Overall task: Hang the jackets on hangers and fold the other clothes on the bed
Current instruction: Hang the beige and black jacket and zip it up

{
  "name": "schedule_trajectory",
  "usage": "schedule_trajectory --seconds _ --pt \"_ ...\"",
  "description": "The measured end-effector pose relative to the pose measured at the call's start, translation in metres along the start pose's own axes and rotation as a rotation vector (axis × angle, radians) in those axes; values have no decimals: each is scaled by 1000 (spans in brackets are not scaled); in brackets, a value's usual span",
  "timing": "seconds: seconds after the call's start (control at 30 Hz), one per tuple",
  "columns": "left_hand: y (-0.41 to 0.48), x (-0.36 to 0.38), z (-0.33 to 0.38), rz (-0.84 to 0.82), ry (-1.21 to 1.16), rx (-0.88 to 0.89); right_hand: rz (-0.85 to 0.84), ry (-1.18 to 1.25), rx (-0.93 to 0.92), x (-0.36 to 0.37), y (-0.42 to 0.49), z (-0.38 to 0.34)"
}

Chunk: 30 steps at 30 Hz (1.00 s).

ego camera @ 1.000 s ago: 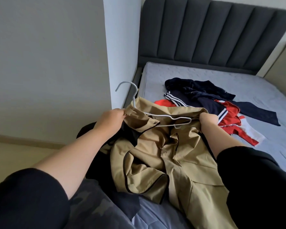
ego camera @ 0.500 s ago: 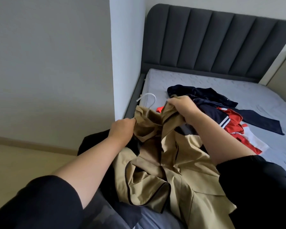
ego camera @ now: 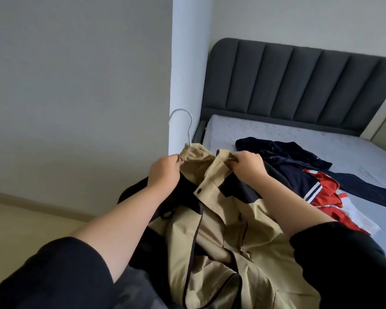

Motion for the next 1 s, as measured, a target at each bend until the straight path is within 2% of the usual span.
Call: schedule_trajectory --seconds 0.1,0.17,0.33,0.43,0.53,0.6,0.67,0.7,0.73,0.77,0.8,0.83,0.87,0.9,1.0 --pt "14 -56 -4 144 11 -22 284 38 32 -44 7 -44" --pt "23 -105 -7 255 -16 -37 415 93 33 -75 13 -78" --pt "33 -242 -22 473 -30 -94 632 253 -104 -154 28 -189" --pt "30 -327 -34 567 -33 -73 696 285 -207 -195 30 -263" --pt "19 -416 -35 680 -29 -2 783 319 -313 -240 32 -334" --pt "0 -473 -25 839 -26 110 899 426 -378 -270 25 -368" --pt "-28 -512 -12 1017 92 247 1020 567 -441 -285 15 -392" --pt "-37 -519 -11 1046 210 290 998 573 -468 -281 17 -406" --pt "-37 -519 -19 995 329 299 874 510 -497 -268 26 -427" --pt "-28 -512 -37 848 412 264 674 426 -519 -245 42 -448" --pt "-16 -500 -65 630 482 180 453 359 -505 -213 58 -462" --pt "-8 -488 -99 419 559 75 319 323 -477 -187 68 -468" --pt "-9 -481 -128 282 625 3 306 327 -458 -171 71 -469" --pt "-16 -482 -151 242 640 -36 350 349 -443 -162 69 -469" --pt "-36 -487 -192 265 559 -44 475 455 -406 -147 62 -471"
Point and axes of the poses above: each hand's wrist, its own y-axis towards the middle knuckle, its own x-axis out of the palm, z = x × y, the point moved 10 cm from there along y, towards the middle knuckle, and after that the axes turned 6 degrees about -z, right-handed, at the moved point
